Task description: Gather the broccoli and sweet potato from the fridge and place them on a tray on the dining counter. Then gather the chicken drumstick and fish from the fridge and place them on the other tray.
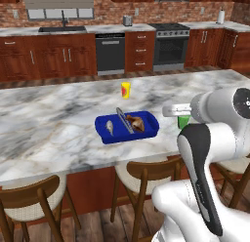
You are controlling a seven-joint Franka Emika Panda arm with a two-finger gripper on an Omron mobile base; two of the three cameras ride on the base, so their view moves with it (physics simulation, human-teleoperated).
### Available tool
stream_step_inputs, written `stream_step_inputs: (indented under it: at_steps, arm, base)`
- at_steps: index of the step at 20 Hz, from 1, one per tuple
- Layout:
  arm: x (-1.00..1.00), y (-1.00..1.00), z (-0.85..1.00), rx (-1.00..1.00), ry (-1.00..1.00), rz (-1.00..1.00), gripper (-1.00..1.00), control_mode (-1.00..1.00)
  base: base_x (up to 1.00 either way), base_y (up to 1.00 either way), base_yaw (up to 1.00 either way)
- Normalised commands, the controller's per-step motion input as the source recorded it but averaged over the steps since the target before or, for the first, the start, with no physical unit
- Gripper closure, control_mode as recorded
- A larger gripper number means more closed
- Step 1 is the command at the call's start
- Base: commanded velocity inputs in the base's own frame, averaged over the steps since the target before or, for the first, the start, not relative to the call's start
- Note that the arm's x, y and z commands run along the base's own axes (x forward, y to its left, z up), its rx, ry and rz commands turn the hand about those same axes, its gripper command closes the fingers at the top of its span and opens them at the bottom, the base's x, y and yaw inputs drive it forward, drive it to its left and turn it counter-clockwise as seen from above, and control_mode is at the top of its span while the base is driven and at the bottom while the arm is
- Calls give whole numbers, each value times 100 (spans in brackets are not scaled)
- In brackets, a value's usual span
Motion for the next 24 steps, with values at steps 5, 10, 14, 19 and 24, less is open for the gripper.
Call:
stream_step_inputs:
  at_steps: [5,10,14,19,24]
  arm:
    - [-44,0,0,-5,0,0,-100,-100]
    - [-31,0,0,-2,1,2,-100,-100]
    - [-4,0,0,0,0,1,-100,-100]
    - [0,0,0,0,2,0,-100,-100]
    - [0,0,0,0,0,0,-100,-100]
  base:
    - [0,0,0]
    - [0,0,0]
    - [0,0,0]
    - [0,0,0]
    - [0,0,0]
